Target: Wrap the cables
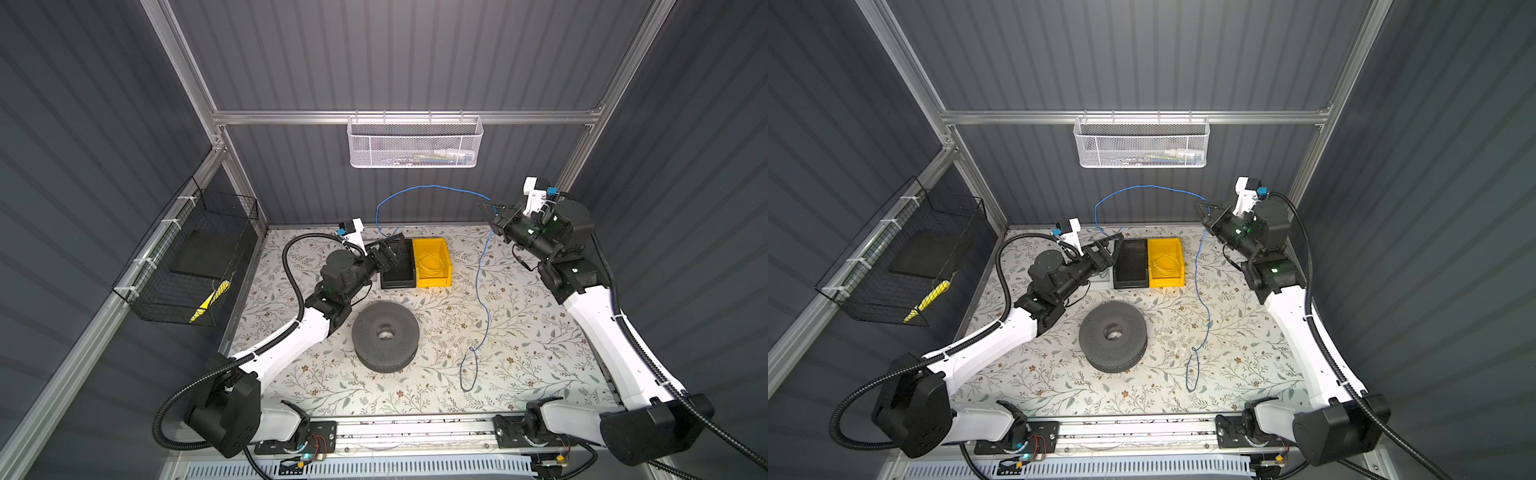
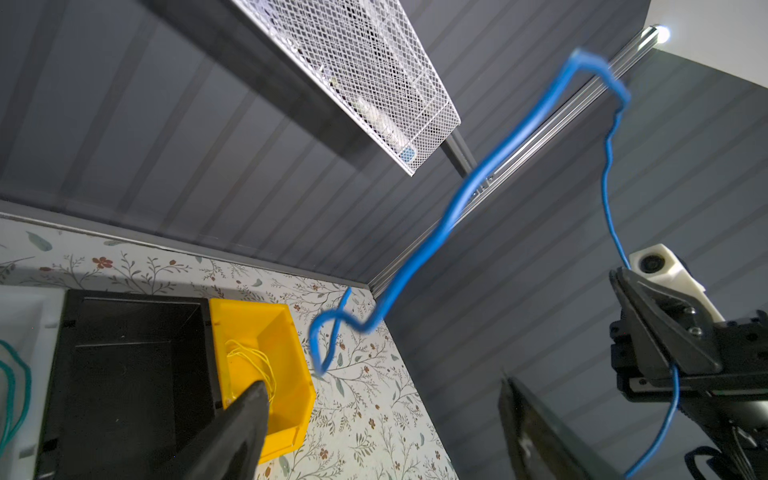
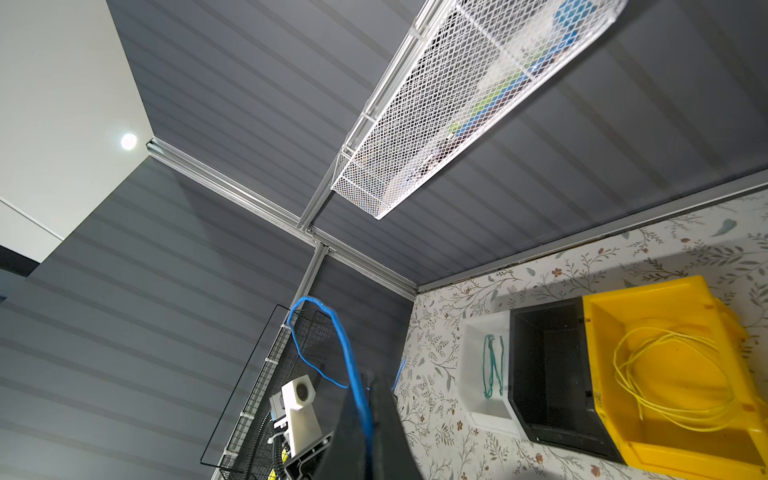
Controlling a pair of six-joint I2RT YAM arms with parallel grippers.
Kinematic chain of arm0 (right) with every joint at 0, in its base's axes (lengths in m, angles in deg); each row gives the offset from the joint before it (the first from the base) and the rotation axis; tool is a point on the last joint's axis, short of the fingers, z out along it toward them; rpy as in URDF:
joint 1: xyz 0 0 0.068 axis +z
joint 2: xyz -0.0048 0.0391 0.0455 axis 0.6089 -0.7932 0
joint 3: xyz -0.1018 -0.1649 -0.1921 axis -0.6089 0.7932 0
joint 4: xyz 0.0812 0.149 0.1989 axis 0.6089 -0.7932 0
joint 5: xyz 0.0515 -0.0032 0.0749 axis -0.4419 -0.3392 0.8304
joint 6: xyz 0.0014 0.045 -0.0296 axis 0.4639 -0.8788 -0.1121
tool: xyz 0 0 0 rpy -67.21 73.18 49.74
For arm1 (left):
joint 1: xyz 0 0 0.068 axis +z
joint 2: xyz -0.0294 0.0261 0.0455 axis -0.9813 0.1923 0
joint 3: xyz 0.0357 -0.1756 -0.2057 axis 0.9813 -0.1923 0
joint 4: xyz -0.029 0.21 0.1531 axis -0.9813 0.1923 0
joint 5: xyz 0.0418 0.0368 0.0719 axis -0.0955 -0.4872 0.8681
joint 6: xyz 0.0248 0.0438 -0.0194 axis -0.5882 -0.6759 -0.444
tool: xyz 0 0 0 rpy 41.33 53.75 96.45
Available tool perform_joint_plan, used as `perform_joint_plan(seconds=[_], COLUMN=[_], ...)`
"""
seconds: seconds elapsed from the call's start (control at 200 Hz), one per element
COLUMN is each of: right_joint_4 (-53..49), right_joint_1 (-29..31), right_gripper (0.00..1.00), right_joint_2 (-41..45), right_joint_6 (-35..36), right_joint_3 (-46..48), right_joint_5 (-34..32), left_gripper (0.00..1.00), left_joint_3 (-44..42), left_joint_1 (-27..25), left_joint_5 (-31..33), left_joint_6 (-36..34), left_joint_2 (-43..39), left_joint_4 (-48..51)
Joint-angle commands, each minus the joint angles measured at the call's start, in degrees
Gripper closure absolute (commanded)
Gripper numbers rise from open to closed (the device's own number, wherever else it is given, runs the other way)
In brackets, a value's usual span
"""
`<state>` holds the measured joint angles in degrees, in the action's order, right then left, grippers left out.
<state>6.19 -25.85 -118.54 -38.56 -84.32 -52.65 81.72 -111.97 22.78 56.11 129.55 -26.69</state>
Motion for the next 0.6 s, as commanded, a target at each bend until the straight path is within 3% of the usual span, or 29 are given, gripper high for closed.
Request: perform_joint_plan(seconds=[0.0, 0.375, 0.595], right_joint_4=[1.69, 1.37, 1.05], right_joint_1=[-0.32, -0.37, -0.3], right_gripper=[1.0, 1.0, 1.0], right_joint_2=[1.52, 3.9, 4.71], right_joint_6=[-0.01, -0.66, -0.75], right_joint_3=[-0.01, -0.23, 0.01], right_joint_5=[1.24, 2.14, 2.6], left_gripper=[0.12, 0.28, 0.48], left_joint_3=[3.19, 6.4, 6.76], left_joint_1=[0.69, 3.6, 4.47], left_joint_5=[1.4, 2.27, 1.03], left_joint_6=[-0.94, 0.7, 2.21], left_joint_2=[1.45, 5.65, 7.23], left_joint_4=[-1.84, -2.76, -3.71])
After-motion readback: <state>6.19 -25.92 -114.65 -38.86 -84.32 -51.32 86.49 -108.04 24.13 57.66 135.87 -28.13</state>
